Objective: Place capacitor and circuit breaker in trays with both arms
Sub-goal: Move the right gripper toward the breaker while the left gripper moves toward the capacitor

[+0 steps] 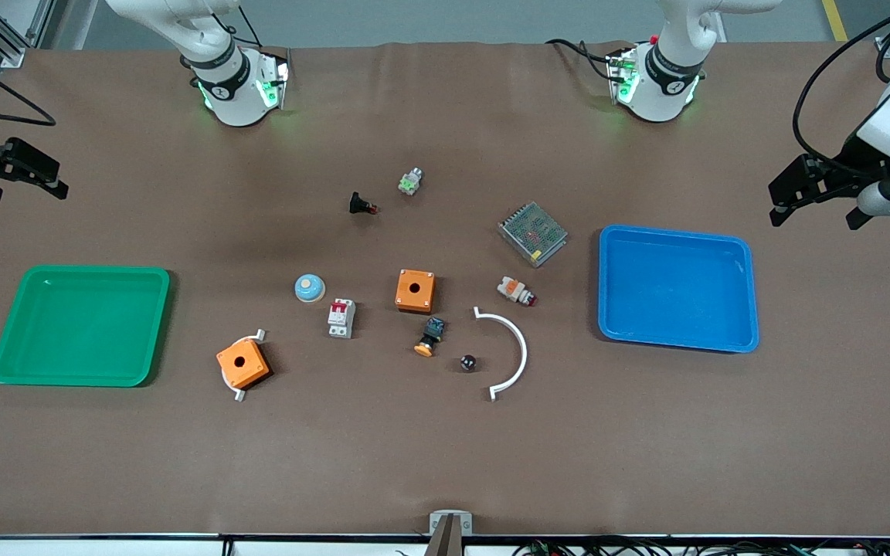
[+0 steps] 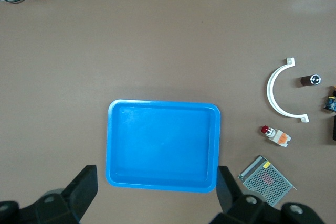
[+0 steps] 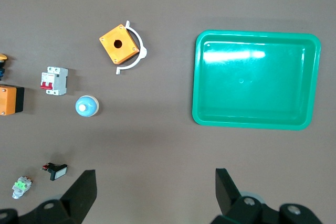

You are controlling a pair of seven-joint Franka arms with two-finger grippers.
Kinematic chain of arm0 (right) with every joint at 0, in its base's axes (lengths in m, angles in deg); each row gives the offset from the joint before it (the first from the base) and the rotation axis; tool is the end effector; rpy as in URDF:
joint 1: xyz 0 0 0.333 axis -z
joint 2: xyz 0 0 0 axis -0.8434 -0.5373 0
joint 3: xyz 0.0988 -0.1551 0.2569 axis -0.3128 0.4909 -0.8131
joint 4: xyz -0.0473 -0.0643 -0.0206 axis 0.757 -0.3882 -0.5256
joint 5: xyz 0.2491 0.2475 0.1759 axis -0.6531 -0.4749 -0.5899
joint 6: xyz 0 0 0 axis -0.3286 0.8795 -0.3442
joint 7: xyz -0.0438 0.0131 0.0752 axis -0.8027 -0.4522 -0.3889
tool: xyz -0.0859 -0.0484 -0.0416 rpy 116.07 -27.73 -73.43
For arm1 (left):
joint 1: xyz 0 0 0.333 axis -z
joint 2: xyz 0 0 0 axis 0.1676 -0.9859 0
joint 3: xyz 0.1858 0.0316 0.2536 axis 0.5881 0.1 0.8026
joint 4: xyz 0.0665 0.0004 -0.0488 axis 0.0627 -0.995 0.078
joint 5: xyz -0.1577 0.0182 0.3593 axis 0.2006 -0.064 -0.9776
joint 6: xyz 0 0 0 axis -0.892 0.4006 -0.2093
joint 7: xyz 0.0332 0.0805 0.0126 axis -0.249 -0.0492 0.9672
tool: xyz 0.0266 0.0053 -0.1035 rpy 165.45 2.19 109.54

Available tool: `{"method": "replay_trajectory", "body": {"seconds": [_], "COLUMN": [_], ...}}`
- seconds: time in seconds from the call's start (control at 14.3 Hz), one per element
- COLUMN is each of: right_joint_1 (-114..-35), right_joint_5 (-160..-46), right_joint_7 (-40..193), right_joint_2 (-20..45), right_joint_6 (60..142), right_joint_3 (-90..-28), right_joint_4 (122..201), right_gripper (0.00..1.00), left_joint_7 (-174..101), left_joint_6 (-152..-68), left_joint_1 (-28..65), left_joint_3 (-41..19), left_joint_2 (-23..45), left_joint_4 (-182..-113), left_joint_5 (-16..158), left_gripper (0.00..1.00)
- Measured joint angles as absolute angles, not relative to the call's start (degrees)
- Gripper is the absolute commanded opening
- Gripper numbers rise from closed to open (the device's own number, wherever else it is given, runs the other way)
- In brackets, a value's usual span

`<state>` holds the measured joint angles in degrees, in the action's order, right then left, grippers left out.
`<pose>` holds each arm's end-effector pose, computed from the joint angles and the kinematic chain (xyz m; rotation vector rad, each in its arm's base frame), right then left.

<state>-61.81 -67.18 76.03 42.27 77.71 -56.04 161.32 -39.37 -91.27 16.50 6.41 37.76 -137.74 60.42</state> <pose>0.5193 -0.0401 0.6227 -3.1017 -0.0377 -0.0227 0.5579 -0.0756 0.6493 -3.1192 0.1174 -0.2608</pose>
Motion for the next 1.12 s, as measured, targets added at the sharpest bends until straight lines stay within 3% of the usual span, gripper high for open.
{"method": "replay_trajectory", "body": {"seconds": [0.56, 1.12], "right_joint_1": [-61.81, -66.13], "right_joint_5": [-67.18, -67.20], "right_joint_7": [76.02, 78.51], "right_joint_2": [42.27, 39.09], "right_joint_6": [77.98, 83.33], "right_joint_3": [-56.13, -56.85], "right_joint_4": [161.16, 161.71], "right_gripper": [1.00, 1.00], "left_joint_7": [-39.38, -36.22], "left_joint_6": [-89.21, -97.41], "left_joint_1": [16.57, 24.37], "left_joint_3": [6.24, 4.76], "left_joint_2": [35.15, 17.36], "left_joint_4": [-137.79, -134.89], "left_joint_5": [63.29, 68.33], "left_gripper": [1.00, 1.00]}}
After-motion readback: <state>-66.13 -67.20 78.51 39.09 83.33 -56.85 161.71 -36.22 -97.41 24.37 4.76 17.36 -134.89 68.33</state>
